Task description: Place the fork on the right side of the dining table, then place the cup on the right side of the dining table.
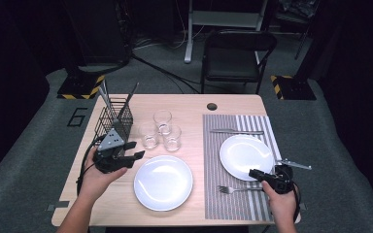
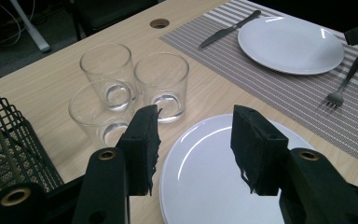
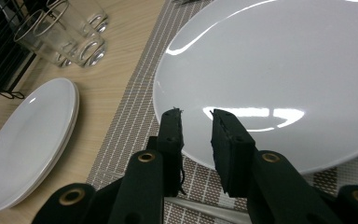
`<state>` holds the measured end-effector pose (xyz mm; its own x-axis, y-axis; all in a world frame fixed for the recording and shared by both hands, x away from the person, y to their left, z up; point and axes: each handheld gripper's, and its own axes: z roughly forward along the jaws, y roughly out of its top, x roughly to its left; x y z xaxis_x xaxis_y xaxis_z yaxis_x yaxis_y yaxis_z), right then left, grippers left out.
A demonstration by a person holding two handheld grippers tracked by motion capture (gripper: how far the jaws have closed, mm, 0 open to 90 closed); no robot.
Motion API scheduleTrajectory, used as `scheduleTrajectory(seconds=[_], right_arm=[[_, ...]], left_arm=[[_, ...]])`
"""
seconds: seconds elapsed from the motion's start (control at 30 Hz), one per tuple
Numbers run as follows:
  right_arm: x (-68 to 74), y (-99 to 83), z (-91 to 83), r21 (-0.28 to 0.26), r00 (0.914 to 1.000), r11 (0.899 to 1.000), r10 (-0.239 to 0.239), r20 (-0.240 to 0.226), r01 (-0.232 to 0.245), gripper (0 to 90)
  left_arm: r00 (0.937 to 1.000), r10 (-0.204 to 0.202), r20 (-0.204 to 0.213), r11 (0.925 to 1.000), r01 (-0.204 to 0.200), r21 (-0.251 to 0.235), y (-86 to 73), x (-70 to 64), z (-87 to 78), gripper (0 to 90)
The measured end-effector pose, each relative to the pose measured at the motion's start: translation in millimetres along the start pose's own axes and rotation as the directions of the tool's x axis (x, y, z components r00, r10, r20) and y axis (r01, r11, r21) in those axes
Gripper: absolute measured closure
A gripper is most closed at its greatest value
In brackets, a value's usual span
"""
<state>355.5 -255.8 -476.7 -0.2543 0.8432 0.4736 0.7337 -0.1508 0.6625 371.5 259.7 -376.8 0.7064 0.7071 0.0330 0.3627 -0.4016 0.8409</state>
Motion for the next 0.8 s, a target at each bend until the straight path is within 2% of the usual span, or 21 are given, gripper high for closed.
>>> scheduleTrajectory(seconds=[0.4,0.6,0.8], right_arm=[[14.9,5.5,4.5,-0.007,0.9976,0.998,-0.056,-0.042,0.056,71.7],[32.4,7.9,5.5,-0.014,0.9884,0.990,-0.139,-0.061,0.139,69.8],[46.1,9.9,10.6,0.011,0.9821,0.986,-0.166,-0.088,0.168,66.3]], left_arm=[[0.9997,-0.016,-0.016,0.9999,0.016,-0.003,-3.2,3.3,-5.2,51.1],[0.9996,-0.021,-0.021,0.9998,0.021,-0.005,-3.8,5.0,-7.6,51.0],[0.9994,-0.027,-0.022,0.9996,0.027,-0.002,-4.7,5.3,-8.3,50.4]])
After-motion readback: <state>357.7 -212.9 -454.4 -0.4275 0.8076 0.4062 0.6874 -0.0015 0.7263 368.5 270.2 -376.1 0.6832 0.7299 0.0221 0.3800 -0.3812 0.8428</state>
